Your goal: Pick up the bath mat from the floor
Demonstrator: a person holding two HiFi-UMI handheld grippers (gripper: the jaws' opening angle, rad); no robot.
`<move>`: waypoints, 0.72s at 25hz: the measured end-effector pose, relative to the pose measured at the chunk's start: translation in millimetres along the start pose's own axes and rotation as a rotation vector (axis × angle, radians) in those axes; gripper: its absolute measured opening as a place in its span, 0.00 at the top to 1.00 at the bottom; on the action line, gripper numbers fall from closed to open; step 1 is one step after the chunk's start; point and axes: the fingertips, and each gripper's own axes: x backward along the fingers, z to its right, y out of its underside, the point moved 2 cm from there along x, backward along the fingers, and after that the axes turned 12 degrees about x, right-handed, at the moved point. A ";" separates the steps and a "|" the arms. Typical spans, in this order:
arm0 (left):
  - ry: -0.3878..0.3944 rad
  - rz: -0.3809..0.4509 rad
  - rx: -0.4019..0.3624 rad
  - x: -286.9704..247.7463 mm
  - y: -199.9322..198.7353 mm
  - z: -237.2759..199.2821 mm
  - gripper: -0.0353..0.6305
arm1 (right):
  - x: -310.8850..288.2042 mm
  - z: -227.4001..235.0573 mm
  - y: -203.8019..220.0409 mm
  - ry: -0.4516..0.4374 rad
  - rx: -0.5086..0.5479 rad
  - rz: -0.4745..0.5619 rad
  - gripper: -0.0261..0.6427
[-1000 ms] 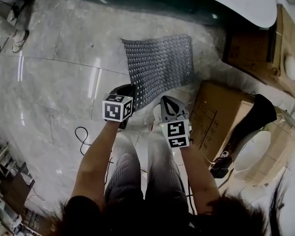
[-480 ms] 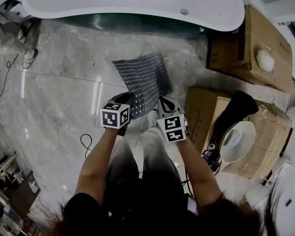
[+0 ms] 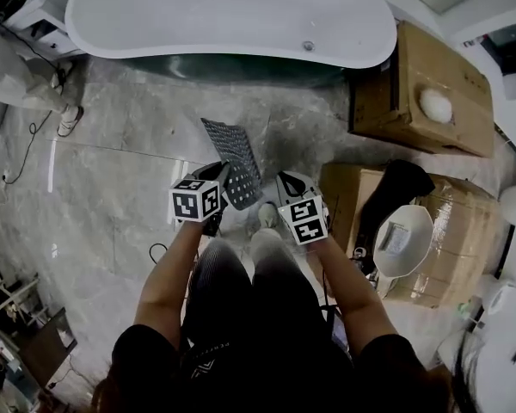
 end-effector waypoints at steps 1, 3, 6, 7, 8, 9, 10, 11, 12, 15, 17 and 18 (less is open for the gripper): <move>0.001 0.012 -0.002 6.8 -5.5 4.1 0.91 | 4.8 2.9 -4.6 0.005 0.000 0.011 0.96; 0.007 0.040 0.005 21.7 -14.4 12.3 0.91 | 14.3 6.7 -12.9 0.012 0.002 0.032 0.96; 0.015 0.083 0.013 44.7 -24.9 24.9 0.91 | 26.1 10.5 -23.4 0.017 -0.002 0.059 0.96; 0.016 0.096 0.013 52.3 -27.5 28.9 0.91 | 29.2 11.2 -26.5 0.015 -0.005 0.066 0.96; 0.015 0.108 0.015 59.9 -29.3 32.7 0.91 | 32.1 11.4 -29.4 0.011 -0.007 0.073 0.96; 0.014 0.121 0.018 67.5 -30.5 35.9 0.91 | 34.9 11.3 -32.3 0.006 -0.005 0.080 0.96; 0.011 0.134 0.022 74.7 -31.5 38.7 0.91 | 37.7 11.4 -35.4 0.003 -0.001 0.089 0.96; 0.009 0.149 0.025 81.7 -32.6 41.1 0.91 | 40.6 12.2 -38.8 0.001 0.004 0.098 0.96; 0.008 0.165 0.026 88.6 -33.8 43.4 0.91 | 43.7 13.4 -42.2 0.002 0.008 0.109 0.96; 0.008 0.223 0.014 109.4 -38.2 49.3 0.91 | 52.1 17.6 -52.0 0.007 0.011 0.136 0.96; 0.004 0.257 0.006 122.2 -42.4 51.9 0.91 | 54.9 20.0 -59.9 0.007 0.014 0.154 0.96; 0.004 0.270 0.006 127.2 -44.6 53.7 0.91 | 56.1 21.6 -63.6 0.007 0.015 0.163 0.96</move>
